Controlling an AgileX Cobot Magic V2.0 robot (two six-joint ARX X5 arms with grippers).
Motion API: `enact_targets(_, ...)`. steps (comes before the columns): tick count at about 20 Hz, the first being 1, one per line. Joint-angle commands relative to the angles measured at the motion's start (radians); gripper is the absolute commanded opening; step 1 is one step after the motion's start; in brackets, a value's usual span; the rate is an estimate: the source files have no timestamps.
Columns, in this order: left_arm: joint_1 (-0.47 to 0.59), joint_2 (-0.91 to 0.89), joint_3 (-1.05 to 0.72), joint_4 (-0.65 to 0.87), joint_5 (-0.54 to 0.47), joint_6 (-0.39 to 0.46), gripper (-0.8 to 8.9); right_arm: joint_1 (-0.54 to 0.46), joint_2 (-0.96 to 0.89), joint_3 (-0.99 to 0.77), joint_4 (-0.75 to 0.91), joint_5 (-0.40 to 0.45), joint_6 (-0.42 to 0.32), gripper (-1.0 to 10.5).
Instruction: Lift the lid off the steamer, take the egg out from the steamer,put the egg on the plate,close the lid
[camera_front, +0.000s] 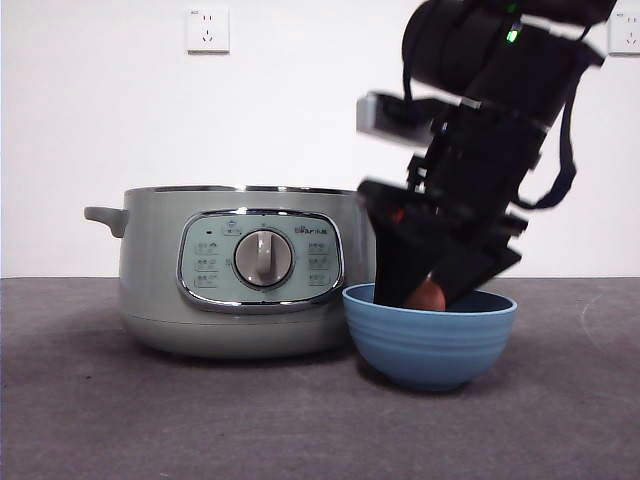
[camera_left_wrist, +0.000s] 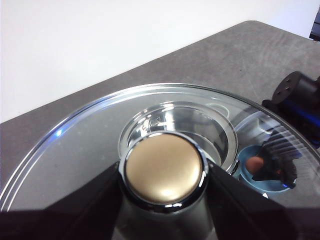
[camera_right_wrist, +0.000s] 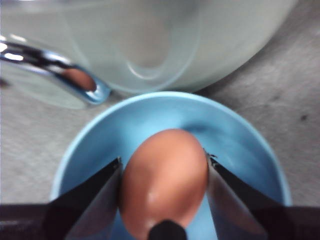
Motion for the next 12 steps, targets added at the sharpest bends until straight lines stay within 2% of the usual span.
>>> enact_targets(1,0.000,-0.011,0.021,0.042,0.002,-0.006,-0.08,0.001,0.042,-0.009,0.011,-0.002,0.009,-0.2)
enact_targets(6,0.000,-0.011,0.021,0.042,0.002,-0.006,-0.08,0.001,0.075,-0.009,0.019,-0.002,0.009,-0.1)
enact_targets(7,0.000,-0.011,0.021,0.042,0.002,-0.006,-0.08,0.002,0.075,-0.009,0.019,-0.002,0.009,0.3)
enact_targets(10,0.000,-0.011,0.021,0.042,0.002,-0.006,-0.08,0.002,0.075,-0.009,0.018,-0.002,0.009,3.9)
enact_targets(12,0.000,-0.011,0.021,0.042,0.002,-0.006,-0.08,0.004,0.075,-0.009,0.018,-0.002,0.009,4.1)
